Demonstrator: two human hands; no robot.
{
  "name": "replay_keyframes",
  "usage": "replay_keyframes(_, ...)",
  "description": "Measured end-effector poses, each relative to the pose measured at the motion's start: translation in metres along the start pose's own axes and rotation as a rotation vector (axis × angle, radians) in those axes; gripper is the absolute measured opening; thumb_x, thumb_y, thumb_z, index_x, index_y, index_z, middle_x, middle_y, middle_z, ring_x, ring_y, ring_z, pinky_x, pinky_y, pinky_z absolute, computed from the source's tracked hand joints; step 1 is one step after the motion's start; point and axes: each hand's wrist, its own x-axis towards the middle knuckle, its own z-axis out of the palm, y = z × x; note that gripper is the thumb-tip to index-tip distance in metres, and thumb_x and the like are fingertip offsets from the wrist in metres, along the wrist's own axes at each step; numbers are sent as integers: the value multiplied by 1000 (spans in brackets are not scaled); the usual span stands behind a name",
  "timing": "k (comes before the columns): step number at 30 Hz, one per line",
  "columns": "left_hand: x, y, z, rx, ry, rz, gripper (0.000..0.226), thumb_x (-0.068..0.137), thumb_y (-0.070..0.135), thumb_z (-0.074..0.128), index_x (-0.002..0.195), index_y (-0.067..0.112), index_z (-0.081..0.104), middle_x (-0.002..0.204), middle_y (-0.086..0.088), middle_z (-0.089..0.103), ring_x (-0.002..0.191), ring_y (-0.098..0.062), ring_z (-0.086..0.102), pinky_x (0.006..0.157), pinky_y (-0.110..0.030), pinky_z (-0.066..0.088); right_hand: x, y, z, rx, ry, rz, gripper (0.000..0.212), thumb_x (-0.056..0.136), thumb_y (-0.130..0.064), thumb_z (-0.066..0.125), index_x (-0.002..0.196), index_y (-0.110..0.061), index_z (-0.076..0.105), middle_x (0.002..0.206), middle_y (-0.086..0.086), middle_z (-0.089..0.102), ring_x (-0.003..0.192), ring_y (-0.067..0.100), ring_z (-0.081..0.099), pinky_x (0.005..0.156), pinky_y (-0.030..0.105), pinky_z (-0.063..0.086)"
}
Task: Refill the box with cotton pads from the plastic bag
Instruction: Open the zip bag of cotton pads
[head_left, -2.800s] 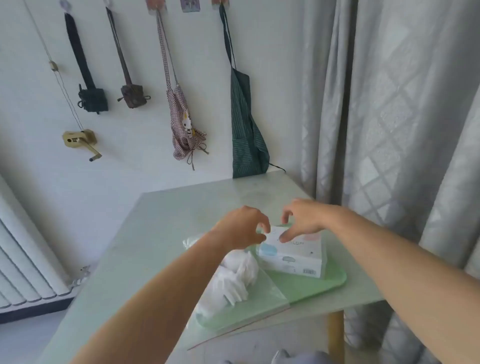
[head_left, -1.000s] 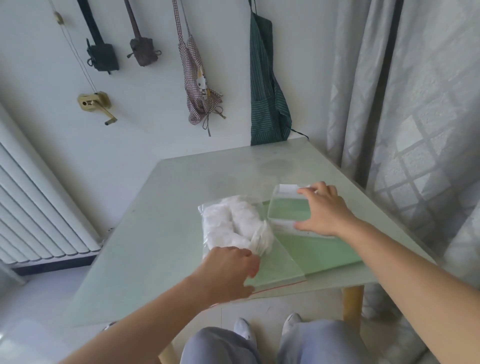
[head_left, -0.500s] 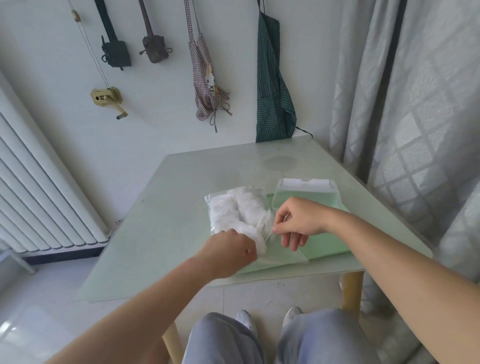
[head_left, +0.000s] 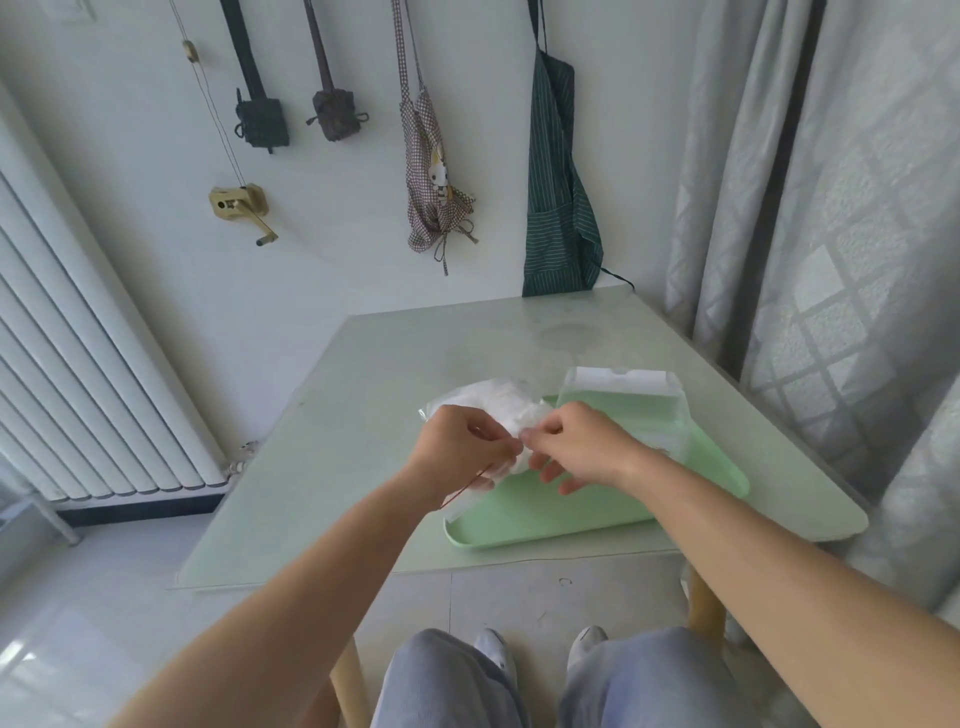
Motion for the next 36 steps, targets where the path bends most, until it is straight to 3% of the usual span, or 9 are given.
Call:
replay_keyframes(3,1,6,-4,-24,-30,-24,13,79,13,81,75,7,71,66,-5,63,64,-19,61,64,-32,61,4,-1,7,211,82,-51,23,95,-27,61,86,-8,71,85,6,75,71,17,71,60,32,59)
replay_keyframes(8,7,8,-14,-93,-124,-59,13,81,18,80,75,11,71,77,-7,64,72,-19,60,78,-37,58,12,-7,4,252,132,-183,16,90,-19,71,92,-3,70,75,4,74,66,13,70,66,30,57)
replay_keyframes(12,12,11,-23,-246,-224,-100,16,88,18,72,73,15,66,88,-9,64,68,-14,60,69,-28,53,17,-12,-7,168,93,-299,12,89,-21,71,81,-14,73,73,-6,75,72,3,70,80,26,53)
replay_keyframes(15,16,12,-27,-335,-284,-144,16,89,16,69,75,15,62,83,-3,66,65,-11,63,60,-22,54,24,-12,-14,74,82,-333,16,89,-25,71,79,-14,73,83,3,78,87,18,74,90,38,54)
replay_keyframes(18,21,14,-29,-394,-307,-173,15,84,19,73,74,16,61,81,0,66,64,-14,63,62,-23,53,31,-12,-19,41,86,-337,20,88,-25,72,71,-17,67,81,10,75,76,16,65,83,40,52)
replay_keyframes(21,26,16,-31,-425,-291,-159,17,85,16,72,74,15,60,81,-4,66,67,-19,65,61,-24,56,32,-14,-26,23,71,-326,23,88,-23,72,71,-11,62,72,2,67,70,13,55,73,32,44)
replay_keyframes(26,32,28,-21,-67,-24,0,19,83,6,74,73,8,58,78,-14,67,79,-35,73,67,-37,62,33,-20,-33,-176,114,-278,24,80,-18,73,61,-14,59,60,-2,58,57,11,47,59,27,38)
replay_keyframes(30,39,35,-46,272,322,197,14,80,6,68,70,9,59,63,-5,66,57,-21,73,62,-48,61,27,-14,-45,-368,238,-177,30,70,-19,69,52,-15,44,51,-2,43,52,16,37,51,30,29)
replay_keyframes(36,32,45,-65,453,417,283,9,74,13,68,68,14,62,51,1,68,48,-10,65,53,-32,56,17,2,-56,-589,154,144,21,68,-32,51,56,-14,52,65,4,74,53,22,58,56,26,45)
